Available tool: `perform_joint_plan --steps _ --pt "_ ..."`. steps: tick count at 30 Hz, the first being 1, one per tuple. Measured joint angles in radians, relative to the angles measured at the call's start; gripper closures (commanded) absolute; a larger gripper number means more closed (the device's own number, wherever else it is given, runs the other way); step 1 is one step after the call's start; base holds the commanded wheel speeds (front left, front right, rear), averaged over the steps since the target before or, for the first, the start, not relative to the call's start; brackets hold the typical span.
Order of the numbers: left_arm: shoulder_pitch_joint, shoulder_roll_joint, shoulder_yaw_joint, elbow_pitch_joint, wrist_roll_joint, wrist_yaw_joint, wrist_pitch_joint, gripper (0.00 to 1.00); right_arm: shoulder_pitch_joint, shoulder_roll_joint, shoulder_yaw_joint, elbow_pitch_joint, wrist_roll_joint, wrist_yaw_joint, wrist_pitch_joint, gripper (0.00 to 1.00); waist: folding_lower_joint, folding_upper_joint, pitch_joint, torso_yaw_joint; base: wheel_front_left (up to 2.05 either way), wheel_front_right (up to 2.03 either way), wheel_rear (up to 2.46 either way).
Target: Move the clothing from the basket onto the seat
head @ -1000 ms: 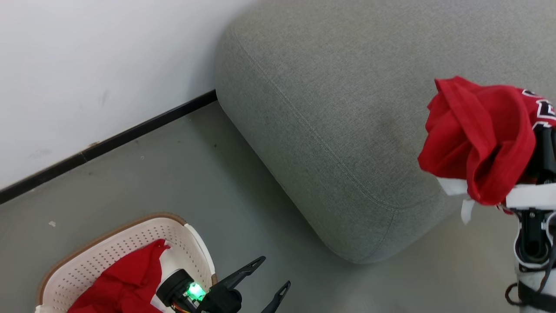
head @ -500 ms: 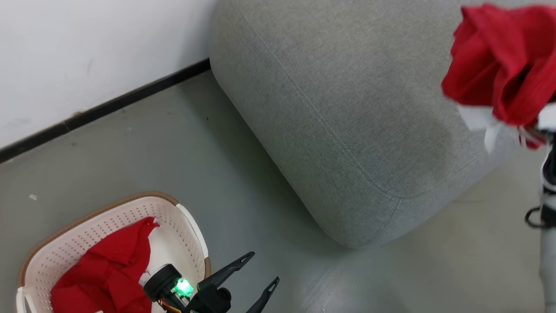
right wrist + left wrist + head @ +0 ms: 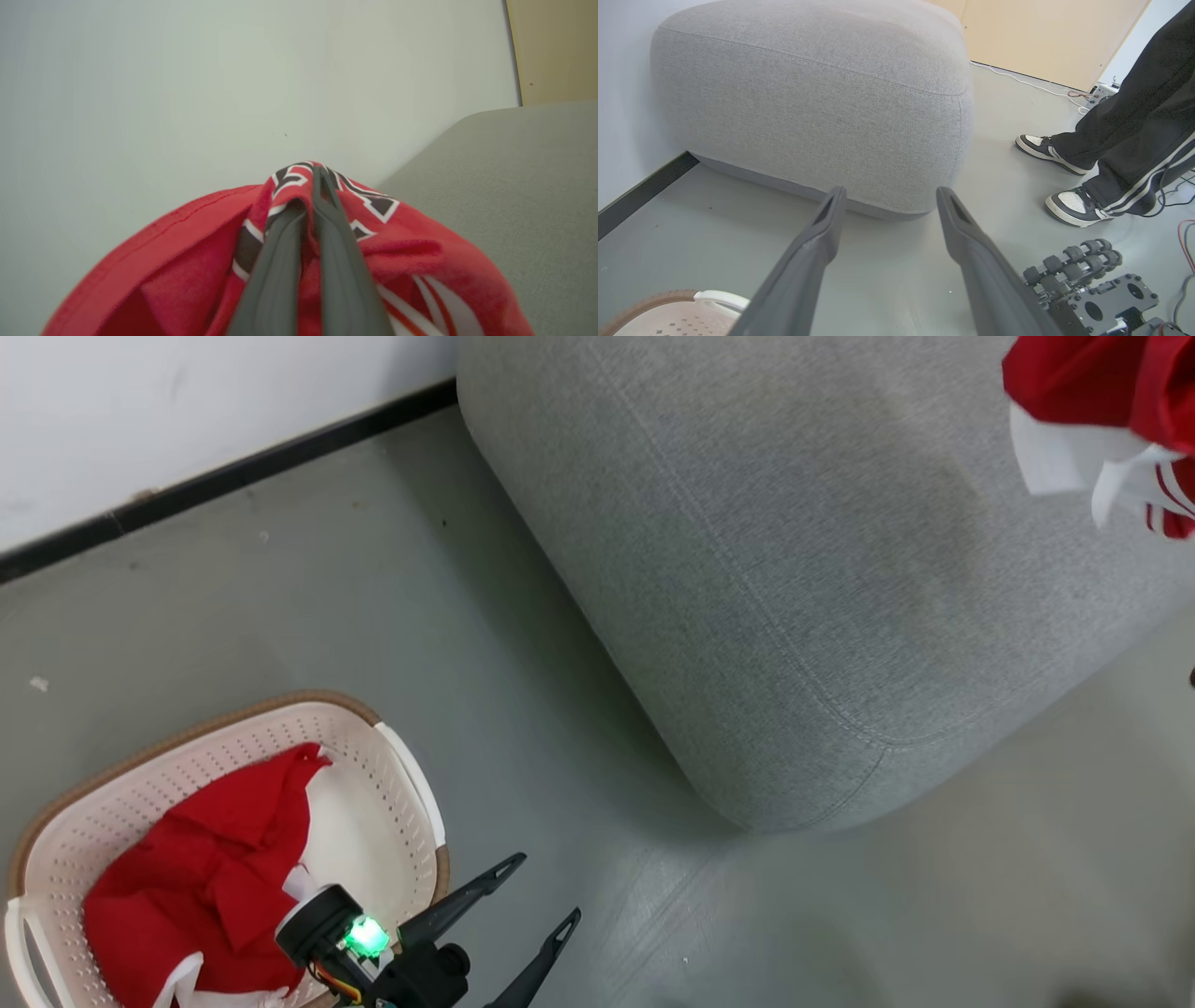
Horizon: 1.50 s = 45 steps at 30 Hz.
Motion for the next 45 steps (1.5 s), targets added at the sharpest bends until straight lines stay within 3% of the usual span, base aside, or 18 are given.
perform_joint_plan --steps 14,27,32,45 --pt "0.0 0.037 0.037 -0.077 0.008 0.022 0.0 0.0 -0.161 -0.024 -0.081 0.257 -0.01 0.0 0.012 1.0 0.0 0.0 0.1 0.036 0.0 0.0 0.0" --pt "-0.001 0.076 0.055 -0.115 0.026 0.029 0.0 0.0 -0.347 -0.062 -0.157 0.35 -0.022 0.0 -0.014 1.0 0.0 0.0 0.189 0.069 0.0 0.0 0.0" --pt "-0.005 0.094 0.057 -0.134 0.043 0.029 0.0 0.0 -0.356 -0.061 -0.238 0.436 0.003 0.0 -0.015 1.0 0.0 0.0 0.22 0.08 0.0 0.0 0.0" --pt "-0.029 0.117 0.073 -0.155 0.051 0.029 0.0 0.0 -0.372 -0.064 -0.232 0.61 -0.092 0.0 -0.024 1.0 0.0001 0.0 0.284 0.097 0.0 0.0 0.0"
